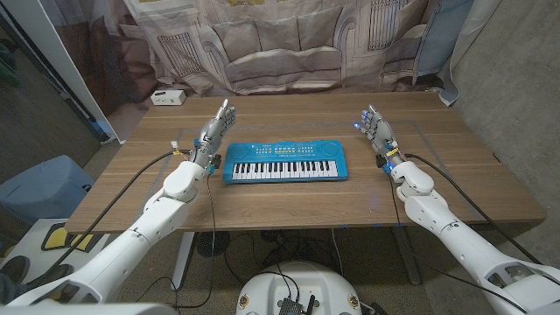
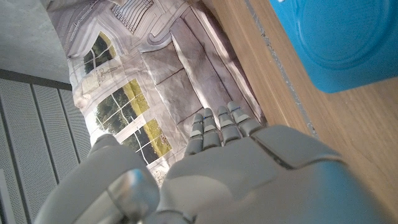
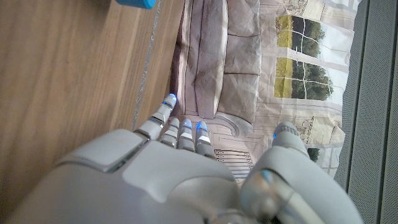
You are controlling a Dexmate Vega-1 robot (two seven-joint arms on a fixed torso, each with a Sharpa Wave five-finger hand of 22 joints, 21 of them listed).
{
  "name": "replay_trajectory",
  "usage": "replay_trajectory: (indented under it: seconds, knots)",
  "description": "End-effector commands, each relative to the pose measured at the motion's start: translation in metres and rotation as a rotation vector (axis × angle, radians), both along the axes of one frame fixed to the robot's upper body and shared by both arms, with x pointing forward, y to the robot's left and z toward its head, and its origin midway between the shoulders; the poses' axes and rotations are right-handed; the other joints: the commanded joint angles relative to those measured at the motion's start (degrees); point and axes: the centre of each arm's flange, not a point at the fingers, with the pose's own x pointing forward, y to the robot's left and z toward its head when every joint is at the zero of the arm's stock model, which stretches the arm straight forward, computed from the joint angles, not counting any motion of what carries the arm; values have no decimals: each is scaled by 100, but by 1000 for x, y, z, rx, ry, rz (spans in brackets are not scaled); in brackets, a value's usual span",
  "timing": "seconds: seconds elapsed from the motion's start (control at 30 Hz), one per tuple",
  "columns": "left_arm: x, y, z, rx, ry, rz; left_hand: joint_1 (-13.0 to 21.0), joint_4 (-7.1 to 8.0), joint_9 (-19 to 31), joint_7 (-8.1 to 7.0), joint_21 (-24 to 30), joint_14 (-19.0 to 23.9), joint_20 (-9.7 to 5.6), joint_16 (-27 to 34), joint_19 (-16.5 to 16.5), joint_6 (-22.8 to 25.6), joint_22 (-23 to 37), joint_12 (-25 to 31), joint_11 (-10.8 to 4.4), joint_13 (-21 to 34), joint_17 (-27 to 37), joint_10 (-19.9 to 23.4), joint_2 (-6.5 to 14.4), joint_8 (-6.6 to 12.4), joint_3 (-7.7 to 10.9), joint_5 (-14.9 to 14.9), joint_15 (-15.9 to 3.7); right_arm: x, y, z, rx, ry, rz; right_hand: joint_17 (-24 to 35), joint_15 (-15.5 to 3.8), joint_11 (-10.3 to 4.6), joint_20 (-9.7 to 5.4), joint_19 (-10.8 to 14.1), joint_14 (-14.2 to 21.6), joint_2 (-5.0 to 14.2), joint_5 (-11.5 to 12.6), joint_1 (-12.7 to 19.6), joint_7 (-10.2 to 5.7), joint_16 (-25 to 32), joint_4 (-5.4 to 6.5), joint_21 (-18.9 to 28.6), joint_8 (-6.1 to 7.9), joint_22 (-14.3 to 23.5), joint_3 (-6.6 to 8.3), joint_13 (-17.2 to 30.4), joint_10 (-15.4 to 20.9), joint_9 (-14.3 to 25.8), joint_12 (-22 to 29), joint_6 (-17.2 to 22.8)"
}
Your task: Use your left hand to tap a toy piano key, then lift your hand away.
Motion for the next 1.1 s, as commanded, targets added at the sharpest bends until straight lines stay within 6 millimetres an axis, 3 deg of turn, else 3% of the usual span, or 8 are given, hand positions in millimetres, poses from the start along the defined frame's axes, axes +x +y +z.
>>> replay_trajectory:
  seconds: [0.03,0.17,0.3,0.6,0.83,1.1]
  knots:
    - [-11,-8,-10,12,-95,5,83,-22,29,-38,-3,116,-1,42,94,121,7,39,-25,11,21,121,-2,58,-10,-10,-45,-5,-3,1,-40,-19,-10,-4,21,43,20,59,68,-2,34,8,-1,44,-18,-22,27,20,-12,25,85,10,39,92]
    - [-9,-15,-10,17,-113,-9,93,-38,31,-49,-9,177,-11,38,163,219,7,62,-35,6,19,218,-19,73,-25,-15,-57,-5,-7,-1,-42,-34,10,-57,15,50,69,265,310,-13,33,-40,-35,103,-25,-42,114,29,-56,22,364,14,92,399]
    - [-12,-28,-7,32,-79,-20,102,-62,34,-16,-16,425,39,74,326,444,8,106,-21,0,20,423,-55,105,-62,-23,-61,-6,-15,-2,-26,-43,43,-70,5,75,65,227,291,-22,32,-62,-25,84,-24,-87,131,31,-75,22,430,15,100,486]
    - [-37,-54,3,147,-111,28,80,-62,36,6,-39,541,55,74,397,588,10,119,11,-3,23,534,-77,116,-98,-26,-47,-7,-39,-3,0,-56,60,-88,-9,85,30,203,231,-12,36,-63,19,47,-32,-132,97,31,-80,23,393,15,64,452]
    - [-52,-50,5,175,-199,36,53,-65,42,19,1,919,76,119,784,959,11,197,-27,-4,25,909,-109,163,-165,-20,-90,-15,-37,-4,13,-60,21,-97,2,93,37,196,225,-1,38,-60,27,38,-36,-155,83,31,-80,23,391,14,53,444]
    - [-58,-39,-2,141,-237,-2,57,-70,43,18,0,999,96,111,887,1074,11,216,-62,-4,24,1024,-112,172,-181,-16,-99,-24,-25,0,7,-75,-5,-105,23,97,42,195,226,10,39,-65,29,33,-36,-178,74,31,-83,23,396,13,44,447]
